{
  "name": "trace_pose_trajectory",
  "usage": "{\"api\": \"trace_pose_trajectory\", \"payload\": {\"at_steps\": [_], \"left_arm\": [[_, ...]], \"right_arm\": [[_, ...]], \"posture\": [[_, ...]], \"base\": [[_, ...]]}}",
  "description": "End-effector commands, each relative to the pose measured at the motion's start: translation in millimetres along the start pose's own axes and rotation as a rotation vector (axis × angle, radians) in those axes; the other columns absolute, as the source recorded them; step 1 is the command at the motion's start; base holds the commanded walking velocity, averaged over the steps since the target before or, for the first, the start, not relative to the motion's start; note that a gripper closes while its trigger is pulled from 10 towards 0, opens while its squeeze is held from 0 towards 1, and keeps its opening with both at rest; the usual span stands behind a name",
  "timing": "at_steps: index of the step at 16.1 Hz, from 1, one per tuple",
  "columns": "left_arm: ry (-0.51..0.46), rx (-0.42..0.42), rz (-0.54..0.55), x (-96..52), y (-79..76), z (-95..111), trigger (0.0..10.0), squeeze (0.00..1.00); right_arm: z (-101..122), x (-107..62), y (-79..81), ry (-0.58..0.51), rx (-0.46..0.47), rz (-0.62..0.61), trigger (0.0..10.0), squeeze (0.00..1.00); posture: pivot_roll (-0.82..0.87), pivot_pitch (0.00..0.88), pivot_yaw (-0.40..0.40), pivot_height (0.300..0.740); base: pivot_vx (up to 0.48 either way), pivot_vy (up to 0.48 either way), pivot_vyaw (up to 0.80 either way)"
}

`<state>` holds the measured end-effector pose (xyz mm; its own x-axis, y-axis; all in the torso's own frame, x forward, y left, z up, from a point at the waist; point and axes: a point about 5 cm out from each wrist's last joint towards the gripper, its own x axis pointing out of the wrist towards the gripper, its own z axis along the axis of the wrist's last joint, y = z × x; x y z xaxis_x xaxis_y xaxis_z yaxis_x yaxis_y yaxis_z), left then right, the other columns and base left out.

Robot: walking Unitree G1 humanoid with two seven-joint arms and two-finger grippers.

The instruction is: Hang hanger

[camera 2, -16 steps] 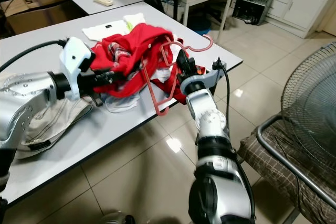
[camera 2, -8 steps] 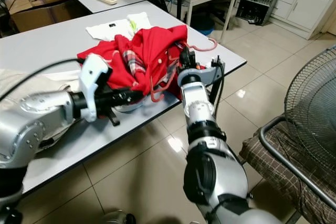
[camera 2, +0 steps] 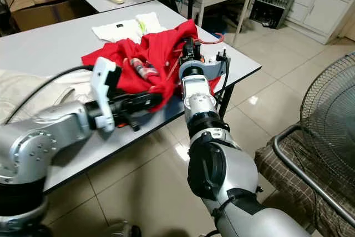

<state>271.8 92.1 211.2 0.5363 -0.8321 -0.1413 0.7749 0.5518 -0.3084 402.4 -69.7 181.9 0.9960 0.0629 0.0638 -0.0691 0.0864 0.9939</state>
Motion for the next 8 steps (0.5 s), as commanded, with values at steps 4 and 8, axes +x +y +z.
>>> {"api": "trace_pose_trajectory", "payload": {"at_steps": [4, 8], "left_arm": [[-0.011, 0.012, -0.041, 14.8, -15.7, 4, 8.3, 0.00], [0.006, -0.015, -0.013, 14.4, -12.4, 2, 10.0, 1.00]], "right_arm": [[-33, 1.8, 32.1, 0.067, 0.059, 0.151, 10.0, 0.00], [-21, 3.8, 28.7, 0.052, 0.069, 0.156, 10.0, 0.00]], "posture": [[0.11, 0.000, -0.033, 0.740], [0.09, 0.000, -0.034, 0.740]], "base": [[0.000, 0.000, 0.00], [0.000, 0.000, 0.00]]}}
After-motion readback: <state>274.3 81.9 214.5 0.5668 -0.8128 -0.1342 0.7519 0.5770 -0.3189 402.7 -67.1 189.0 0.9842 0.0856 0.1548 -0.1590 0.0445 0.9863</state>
